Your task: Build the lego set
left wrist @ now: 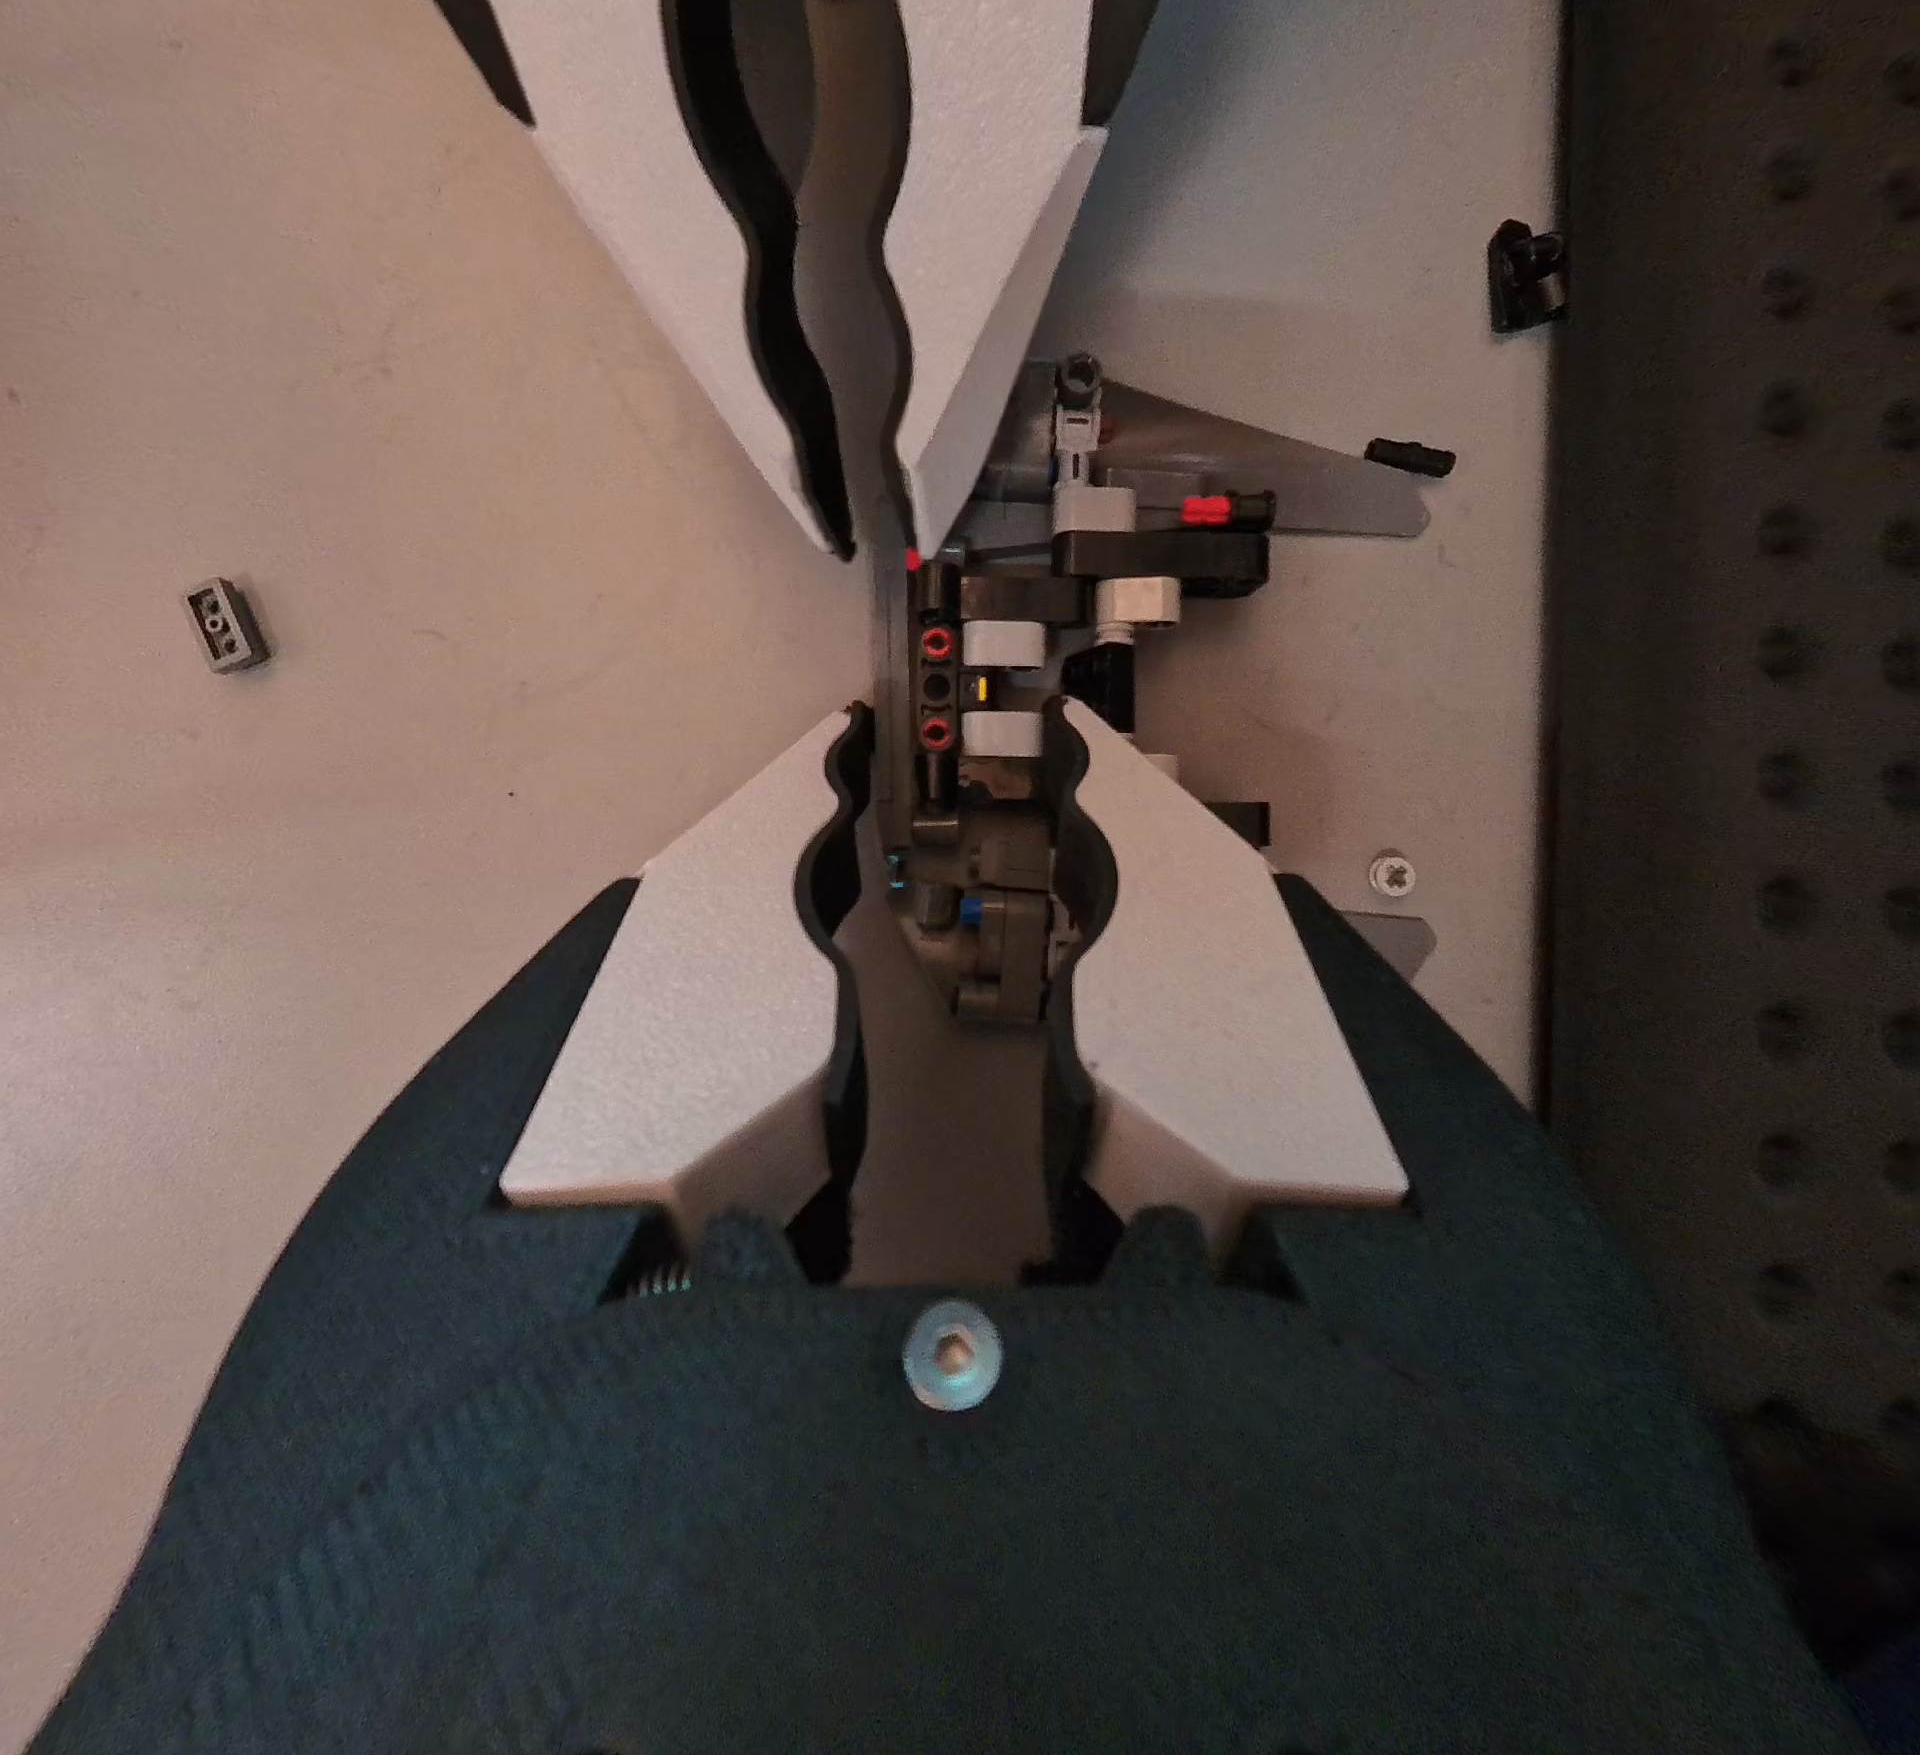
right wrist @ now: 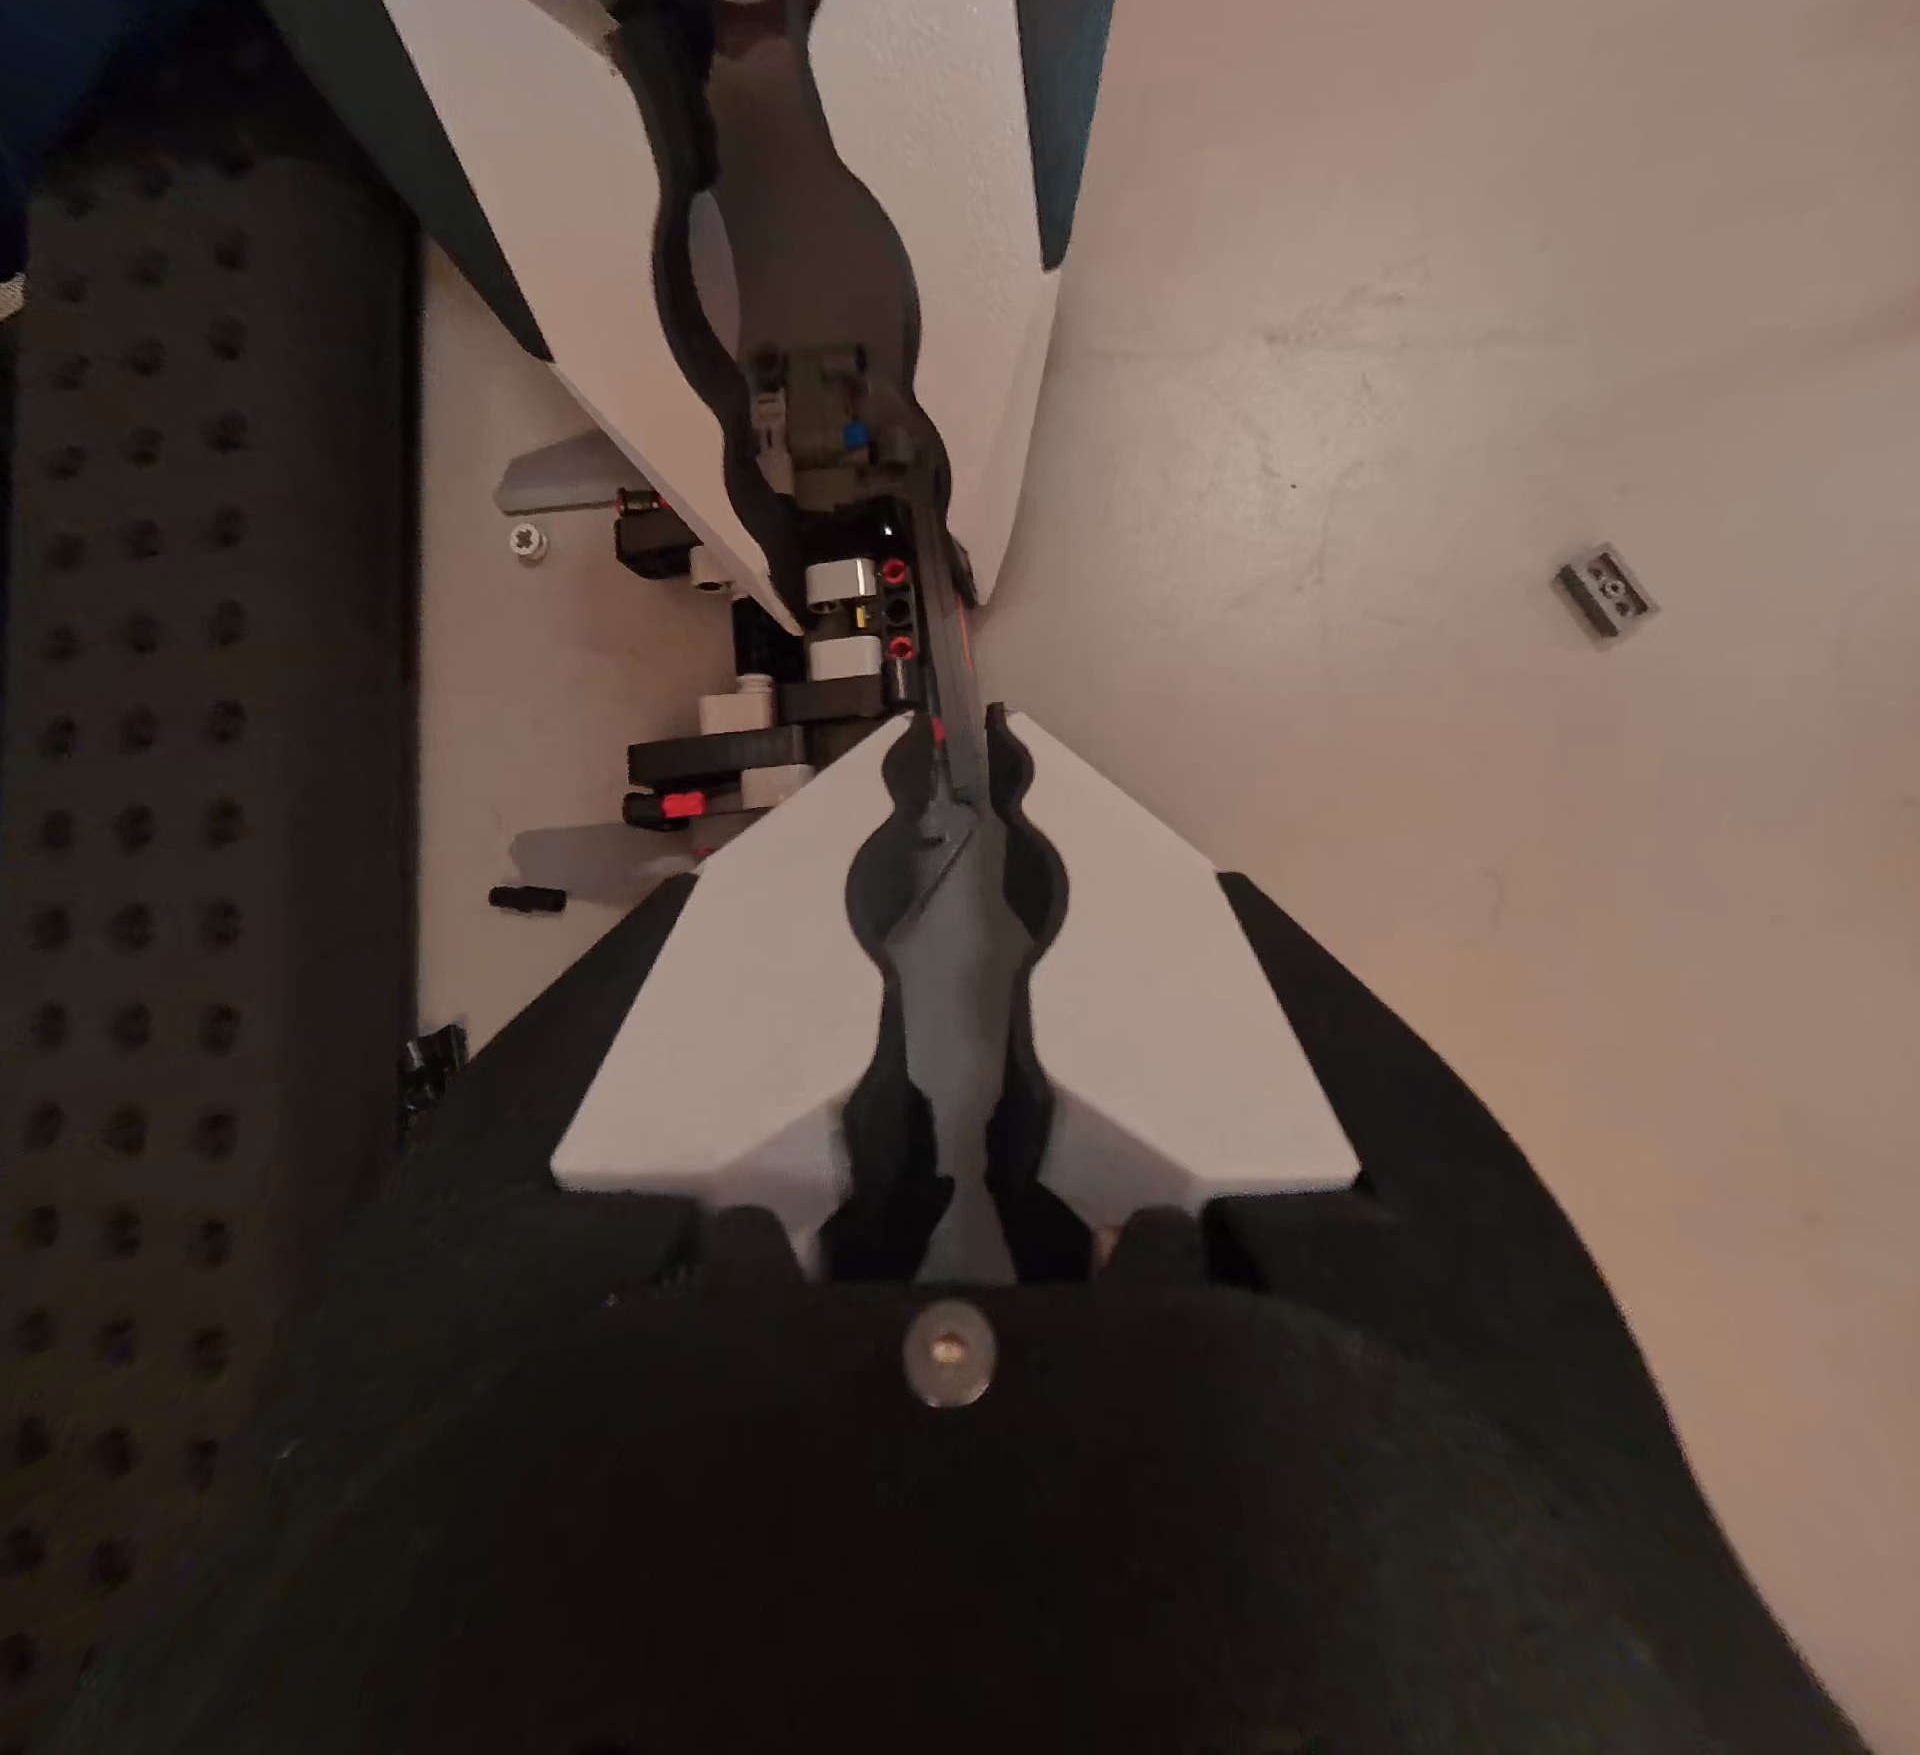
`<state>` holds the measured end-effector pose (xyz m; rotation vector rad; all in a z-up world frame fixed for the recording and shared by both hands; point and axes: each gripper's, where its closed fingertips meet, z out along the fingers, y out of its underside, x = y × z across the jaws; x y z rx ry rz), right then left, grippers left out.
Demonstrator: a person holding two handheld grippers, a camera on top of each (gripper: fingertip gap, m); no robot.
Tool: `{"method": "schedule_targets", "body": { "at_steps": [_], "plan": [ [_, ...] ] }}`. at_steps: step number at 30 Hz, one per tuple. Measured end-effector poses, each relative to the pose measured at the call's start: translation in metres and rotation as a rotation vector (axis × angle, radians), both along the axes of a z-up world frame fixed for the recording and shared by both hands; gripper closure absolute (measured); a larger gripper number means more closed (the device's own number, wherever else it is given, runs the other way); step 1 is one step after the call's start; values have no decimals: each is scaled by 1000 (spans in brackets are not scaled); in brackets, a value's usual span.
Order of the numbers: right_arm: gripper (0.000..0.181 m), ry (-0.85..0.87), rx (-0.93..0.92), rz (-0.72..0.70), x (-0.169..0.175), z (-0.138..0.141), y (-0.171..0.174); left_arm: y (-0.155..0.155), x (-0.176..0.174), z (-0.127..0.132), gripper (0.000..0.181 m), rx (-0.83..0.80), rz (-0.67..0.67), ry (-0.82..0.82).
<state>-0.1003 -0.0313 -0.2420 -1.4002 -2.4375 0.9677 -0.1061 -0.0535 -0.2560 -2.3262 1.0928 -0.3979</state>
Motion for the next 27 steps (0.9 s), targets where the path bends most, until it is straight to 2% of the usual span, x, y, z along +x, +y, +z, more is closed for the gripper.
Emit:
{"method": "schedule_targets", "body": {
  "at_steps": [5, 7, 27],
  "plan": [
    [169, -72, -78, 8, 7, -5, -7, 0, 0, 0, 150, -2, 2, 1],
    [173, -78, -103, 0, 6, -5, -7, 0, 0, 0, 151, -2, 2, 1],
    [175, 4, 8, 37, 4, -2, -8, -1, -1, 1, 150, -6, 10, -12]
  ]
}}
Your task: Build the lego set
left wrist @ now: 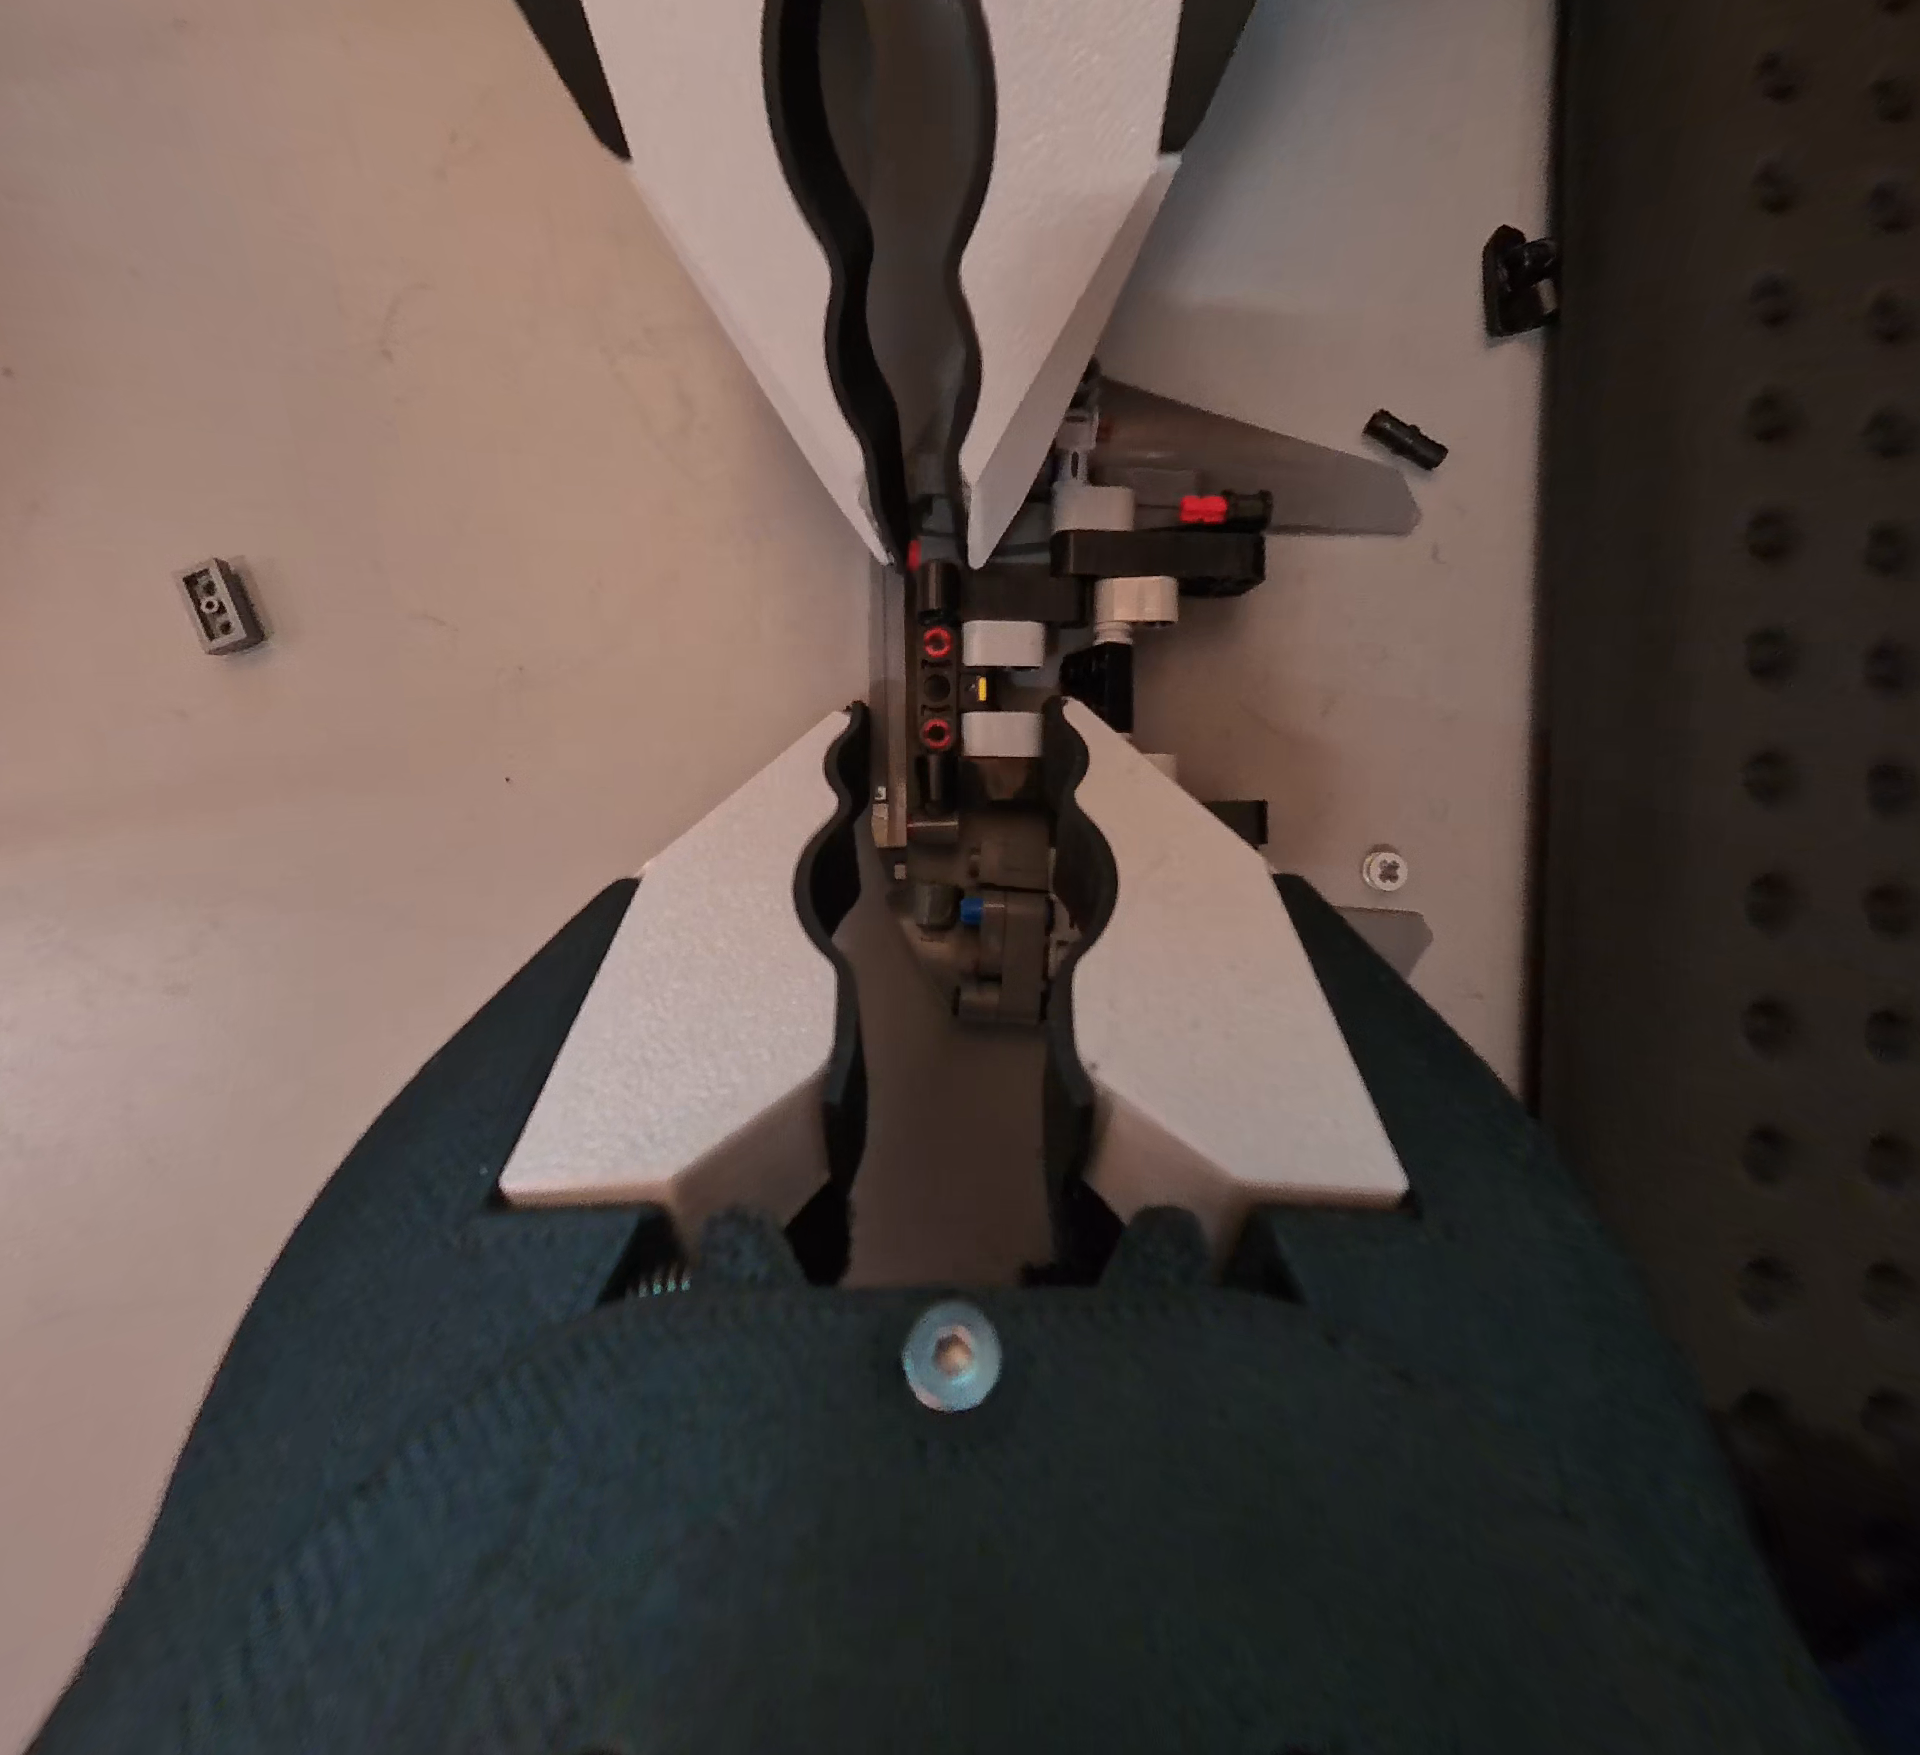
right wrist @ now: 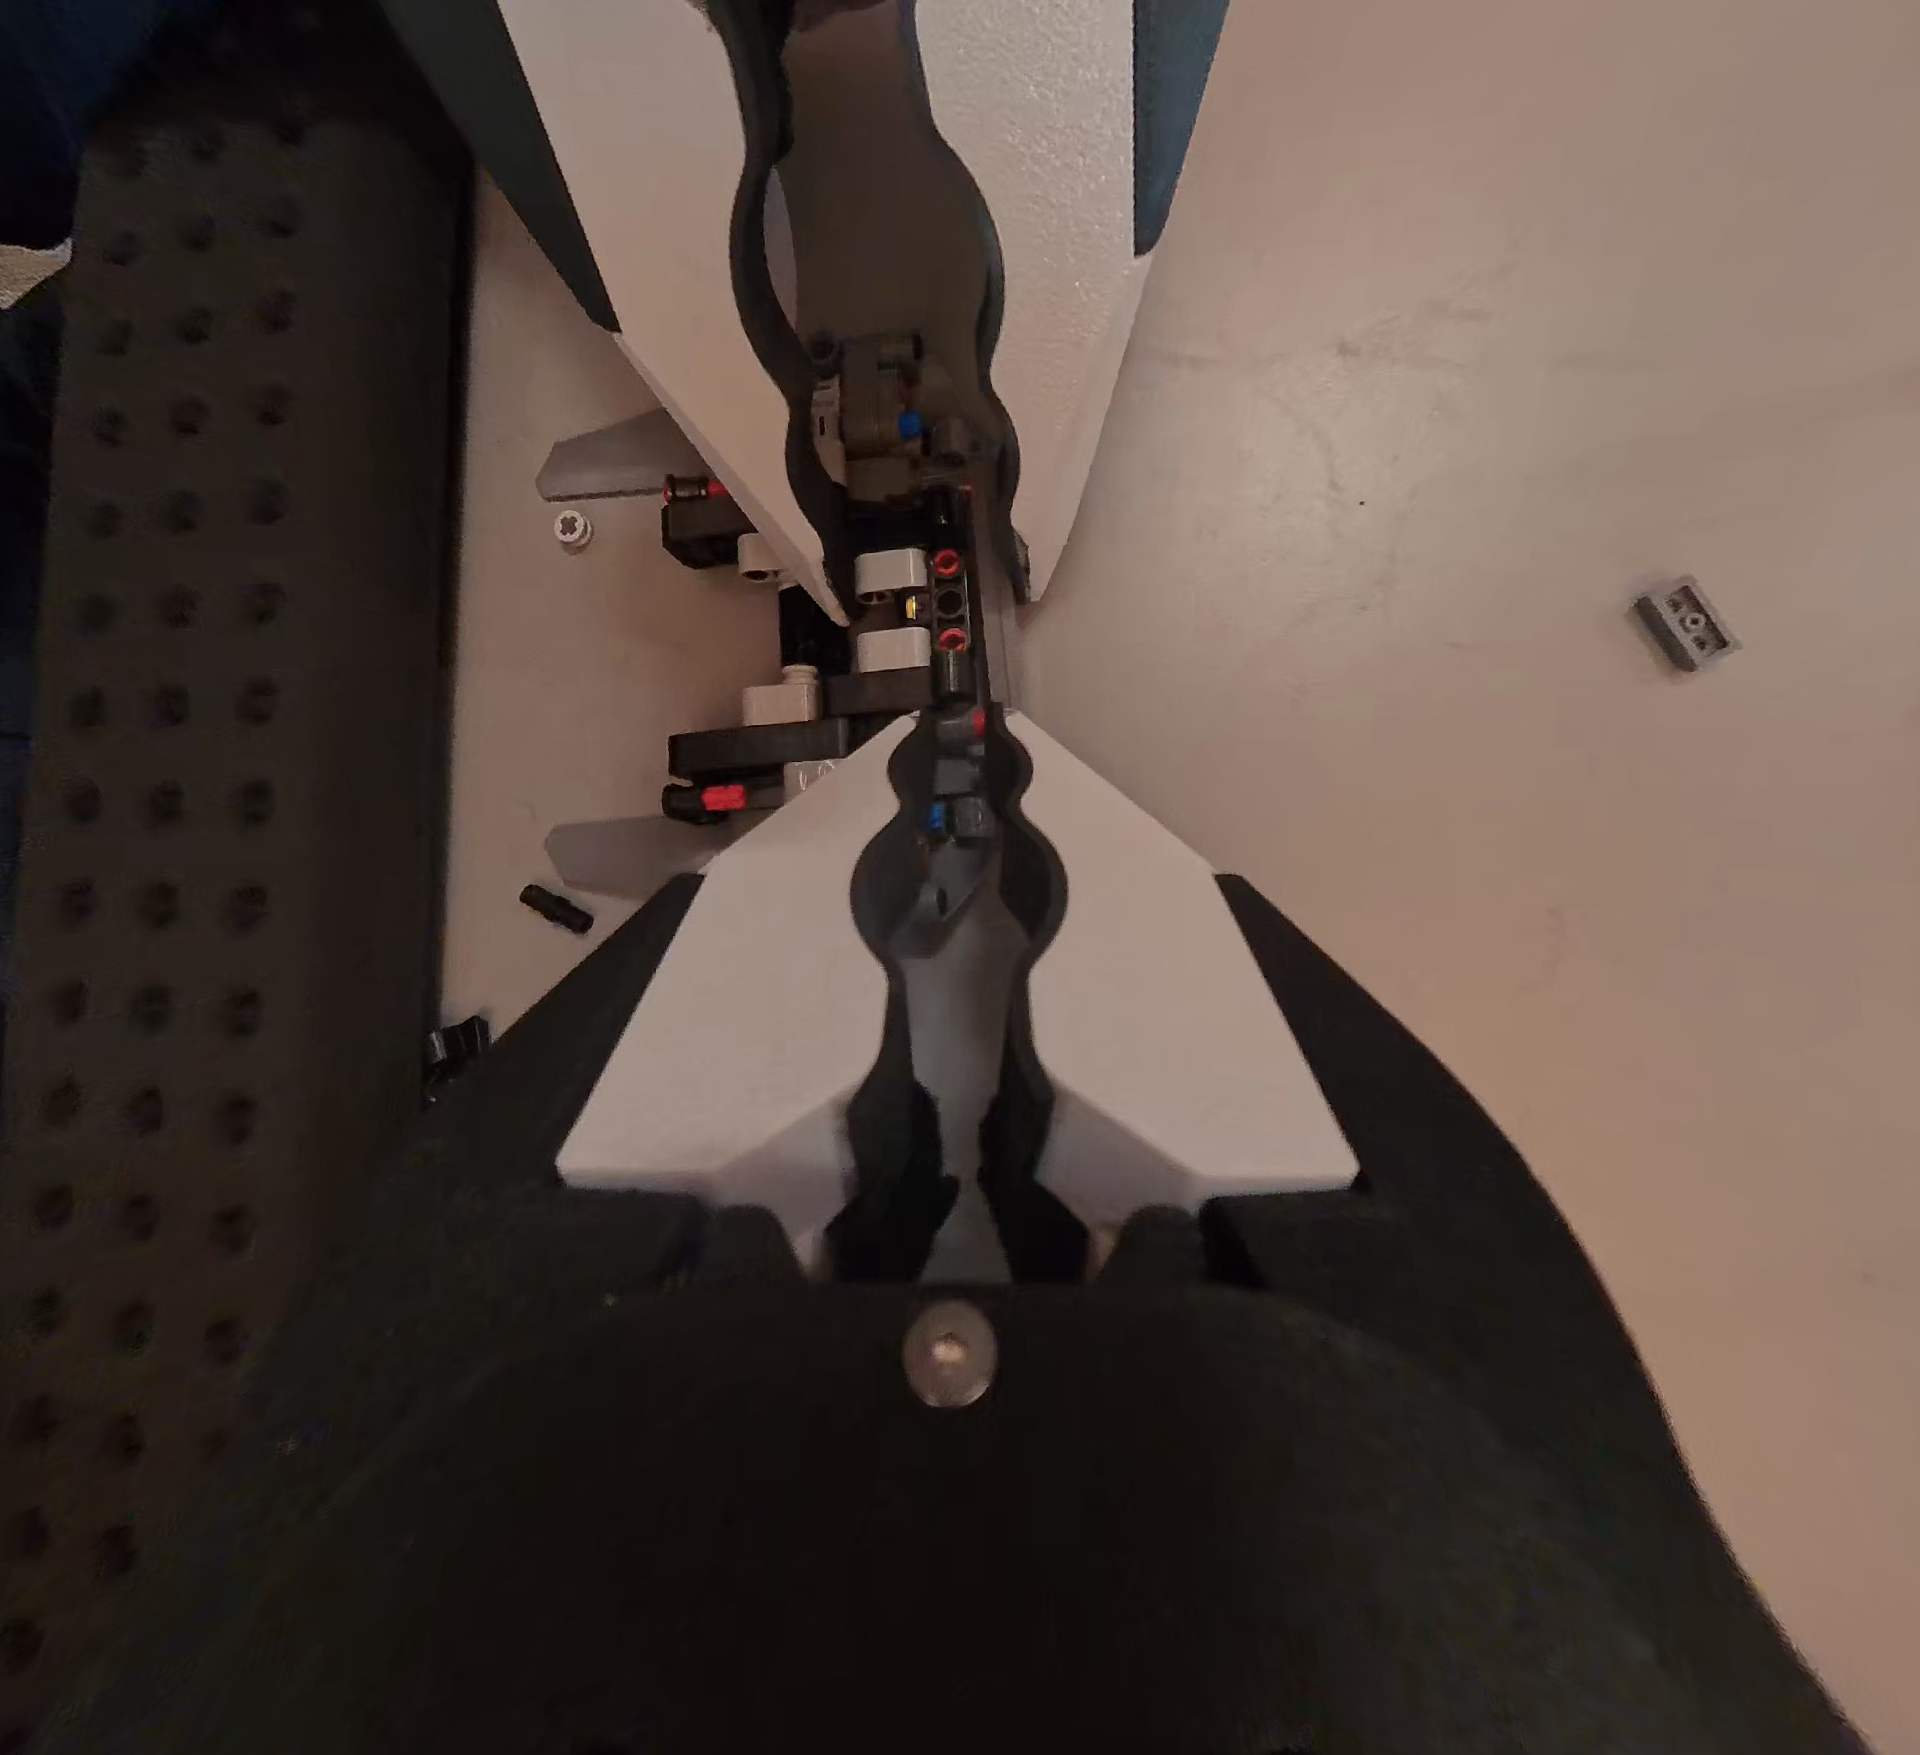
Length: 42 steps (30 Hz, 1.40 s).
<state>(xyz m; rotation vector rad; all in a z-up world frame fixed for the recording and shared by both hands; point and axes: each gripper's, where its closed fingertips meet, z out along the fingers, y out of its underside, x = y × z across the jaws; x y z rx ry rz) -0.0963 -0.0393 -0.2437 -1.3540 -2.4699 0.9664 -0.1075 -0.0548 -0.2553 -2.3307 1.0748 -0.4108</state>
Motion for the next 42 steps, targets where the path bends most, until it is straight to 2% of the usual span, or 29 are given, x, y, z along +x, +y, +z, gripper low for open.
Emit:
{"method": "schedule_targets", "body": {
  "at_steps": [22, 35, 40, 42],
  "plan": [
    [175, 42, -20, 31, 5, 7, -2, -1, 0, 4, 149, 1, 12, -36],
    [175, 15, -34, 38, 8, 0, -3, -2, 0, 2, 149, -8, 9, -24],
    [181, 14, -75, 1, 6, 4, 4, -3, 0, 1, 149, -17, 9, -33],
    [174, -8, -115, -23, 5, 4, 5, -2, 0, 1, 149, -18, 9, -33]
  ]
}}
